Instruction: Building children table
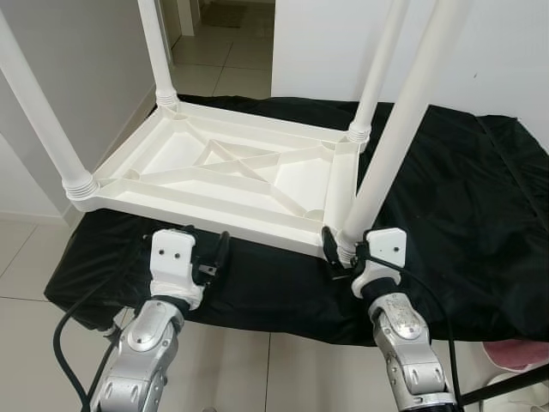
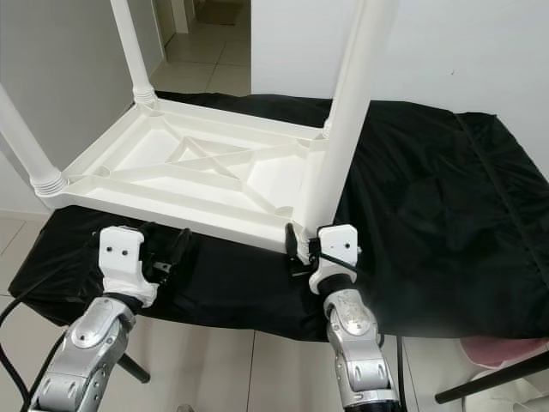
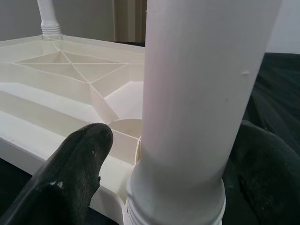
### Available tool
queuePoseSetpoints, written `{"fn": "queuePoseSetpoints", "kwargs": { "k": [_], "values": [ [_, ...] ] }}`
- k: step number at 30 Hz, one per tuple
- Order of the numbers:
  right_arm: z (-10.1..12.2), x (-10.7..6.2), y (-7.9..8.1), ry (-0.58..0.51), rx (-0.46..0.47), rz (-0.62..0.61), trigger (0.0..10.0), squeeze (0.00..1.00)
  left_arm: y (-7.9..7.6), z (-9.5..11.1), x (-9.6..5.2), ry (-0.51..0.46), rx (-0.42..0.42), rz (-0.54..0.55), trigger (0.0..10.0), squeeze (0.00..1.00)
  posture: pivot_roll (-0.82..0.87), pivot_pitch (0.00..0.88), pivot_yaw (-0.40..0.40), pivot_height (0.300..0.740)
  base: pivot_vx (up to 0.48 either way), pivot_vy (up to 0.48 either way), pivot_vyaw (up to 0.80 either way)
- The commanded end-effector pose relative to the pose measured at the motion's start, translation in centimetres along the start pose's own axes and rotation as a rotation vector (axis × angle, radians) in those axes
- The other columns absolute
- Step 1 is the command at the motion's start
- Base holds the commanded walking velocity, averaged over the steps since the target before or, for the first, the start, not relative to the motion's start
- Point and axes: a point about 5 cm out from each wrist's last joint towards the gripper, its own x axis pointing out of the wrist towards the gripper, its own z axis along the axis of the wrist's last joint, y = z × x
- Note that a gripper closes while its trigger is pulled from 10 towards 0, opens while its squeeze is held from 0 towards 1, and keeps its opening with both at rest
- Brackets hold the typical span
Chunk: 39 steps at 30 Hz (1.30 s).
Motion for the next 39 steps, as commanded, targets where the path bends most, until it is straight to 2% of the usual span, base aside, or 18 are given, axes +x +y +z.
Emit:
{"fn": "queuePoseSetpoints", "kwargs": {
  "k": [1, 3, 5, 7, 10, 11, 18, 20, 25, 26, 29, 30, 32, 33, 34, 35, 36, 39],
  "values": [
    [-0.1, 0.2, 0.0, 0.001, 0.004, 0.007, 10.0, 0.0, -0.6, -0.2, 0.2, 0.002, 0.003, -0.087, 10.0, 0.0, -0.02, 0.046, -0.001, 0.74, 0.0, 0.0, 0.0],
    [0.0, 0.3, 0.1, -0.003, 0.004, 0.019, 10.0, 0.0, -0.7, -0.3, 0.3, 0.003, 0.013, -0.105, 10.0, 0.0, -0.02, 0.046, -0.001, 0.74, 0.0, 0.0, 0.0],
    [0.3, 1.0, 0.3, -0.014, -0.003, 0.064, 10.0, 0.0, -1.4, 0.1, 0.6, -0.005, 0.032, -0.204, 10.0, 0.0, -0.02, 0.05, -0.006, 0.74, 0.0, 0.0, 0.0],
    [0.4, 1.3, 0.2, -0.016, -0.004, 0.079, 10.0, 0.0, -1.8, 0.3, 0.7, -0.008, 0.037, -0.256, 10.0, 0.0, -0.01, 0.051, -0.009, 0.74, 0.0, 0.0, 0.0],
    [0.4, 1.6, 0.0, -0.019, -0.026, 0.114, 10.0, 0.0, -2.7, 0.3, 0.3, 0.0, 0.045, -0.348, 10.0, 0.0, -0.01, 0.052, -0.005, 0.74, 0.0, 0.0, 0.0],
    [0.4, 1.7, -0.3, -0.015, -0.033, 0.124, 10.0, 0.0, -3.0, 0.1, 0.1, 0.01, 0.072, -0.382, 10.0, 0.0, -0.01, 0.052, -0.005, 0.74, 0.0, 0.0, 0.0],
    [0.2, 2.0, -0.9, -0.005, -0.057, 0.189, 10.0, 0.0, -4.5, 0.2, -0.2, 0.012, 0.069, -0.453, 10.0, 0.0, -0.01, 0.046, -0.002, 0.74, 0.0, 0.0, 0.0],
    [0.2, 2.2, -1.0, -0.004, -0.067, 0.241, 10.0, 0.0, -5.8, 0.2, -0.5, 0.015, 0.05, -0.513, 10.0, 0.0, -0.01, 0.039, 0.001, 0.74, 0.0, 0.0, 0.0],
    [0.1, 2.3, -0.8, -0.003, -0.074, 0.29, 10.0, 0.0, -6.1, 0.1, -0.6, 0.022, 0.04, -0.538, 10.0, 0.0, -0.01, 0.026, 0.002, 0.74, 0.0, 0.0, 0.0],
    [0.0, 2.3, -0.9, -0.001, -0.079, 0.304, 9.5, 0.0, -6.1, 0.1, -0.7, 0.024, 0.047, -0.543, 10.0, 0.0, -0.01, 0.022, 0.001, 0.74, 0.0, 0.0, 0.0],
    [0.0, 2.3, -0.9, 0.0, -0.083, 0.312, 9.5, 0.0, -6.1, 0.1, -0.7, 0.024, 0.054, -0.546, 10.0, 0.0, -0.01, 0.022, 0.001, 0.74, 0.0, 0.0, 0.0],
    [-0.1, 2.3, -1.0, 0.001, -0.093, 0.325, 8.1, 0.0, -6.1, 0.0, -0.7, 0.025, 0.073, -0.552, 10.0, 0.0, -0.01, 0.019, -0.002, 0.74, 0.0, 0.0, 0.0],
    [-0.2, 2.3, -1.1, 0.004, -0.097, 0.336, 8.5, 0.0, -6.1, 0.0, -0.6, 0.026, 0.085, -0.557, 10.0, 0.0, -0.01, 0.017, -0.003, 0.74, 0.0, 0.0, 0.0],
    [-0.2, 2.3, -1.3, 0.006, -0.109, 0.342, 4.0, 0.0, -6.2, -0.1, -0.6, 0.026, 0.092, -0.56, 10.0, 0.0, -0.01, 0.014, 0.0, 0.74, 0.0, 0.0, 0.0],
    [-0.2, 2.3, -1.3, 0.006, -0.109, 0.342, 4.0, 0.0, -6.2, -0.1, -0.6, 0.026, 0.092, -0.56, 10.0, 0.0, -0.01, 0.014, 0.0, 0.74, 0.0, 0.0, 0.0],
    [-0.2, 2.3, -1.5, 0.009, -0.113, 0.345, 1.1, 0.0, -6.3, 0.0, -0.5, 0.024, 0.087, -0.571, 10.0, 0.0, -0.01, 0.015, -0.003, 0.74, 0.0, 0.0, 0.0],
    [-0.3, 2.3, -1.6, 0.011, -0.111, 0.344, 0.0, 0.0, -6.5, 0.2, -0.4, 0.021, 0.082, -0.578, 10.0, 0.0, -0.01, 0.019, -0.002, 0.74, 0.0, 0.0, 0.0],
    [-0.4, 2.2, -1.8, 0.017, -0.1, 0.34, 0.0, 0.0, -6.7, 0.3, -0.2, 0.02, 0.101, -0.589, 10.0, 0.0, -0.01, 0.019, -0.002, 0.74, 0.0, 0.0, 0.0]
  ]
}}
